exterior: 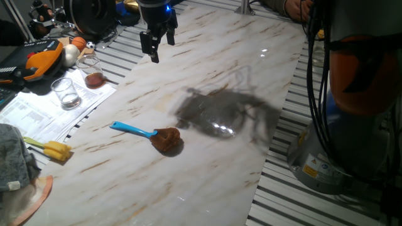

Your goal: Scrub the table with a brush

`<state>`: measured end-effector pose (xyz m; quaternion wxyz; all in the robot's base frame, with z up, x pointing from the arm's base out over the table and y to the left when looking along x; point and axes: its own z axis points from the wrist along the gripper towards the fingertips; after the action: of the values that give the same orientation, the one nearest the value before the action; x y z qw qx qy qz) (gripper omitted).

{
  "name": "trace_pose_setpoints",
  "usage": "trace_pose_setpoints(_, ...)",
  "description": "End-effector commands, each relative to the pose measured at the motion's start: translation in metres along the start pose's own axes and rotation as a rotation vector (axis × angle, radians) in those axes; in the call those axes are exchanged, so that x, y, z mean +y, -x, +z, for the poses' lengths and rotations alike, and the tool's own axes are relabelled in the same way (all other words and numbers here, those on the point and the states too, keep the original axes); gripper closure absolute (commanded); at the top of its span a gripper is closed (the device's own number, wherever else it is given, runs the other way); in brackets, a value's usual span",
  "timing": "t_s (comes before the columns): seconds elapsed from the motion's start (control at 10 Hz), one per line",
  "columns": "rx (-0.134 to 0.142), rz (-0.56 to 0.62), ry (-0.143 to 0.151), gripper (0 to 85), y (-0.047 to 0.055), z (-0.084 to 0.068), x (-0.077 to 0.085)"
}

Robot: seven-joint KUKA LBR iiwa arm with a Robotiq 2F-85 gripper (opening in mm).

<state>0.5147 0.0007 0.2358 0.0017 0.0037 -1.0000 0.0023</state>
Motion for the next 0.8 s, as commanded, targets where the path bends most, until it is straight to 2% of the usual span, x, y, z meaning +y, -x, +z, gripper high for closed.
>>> trace_pose_setpoints(0.0, 0.243, -0.122, -0.031, 85.0, 0.0003, -0.0001, 0.0)
trace_pose_setpoints(0.7, 0.235, -0.125, -0.028, 85.0, -0.0003, -0.0001, -0.0003)
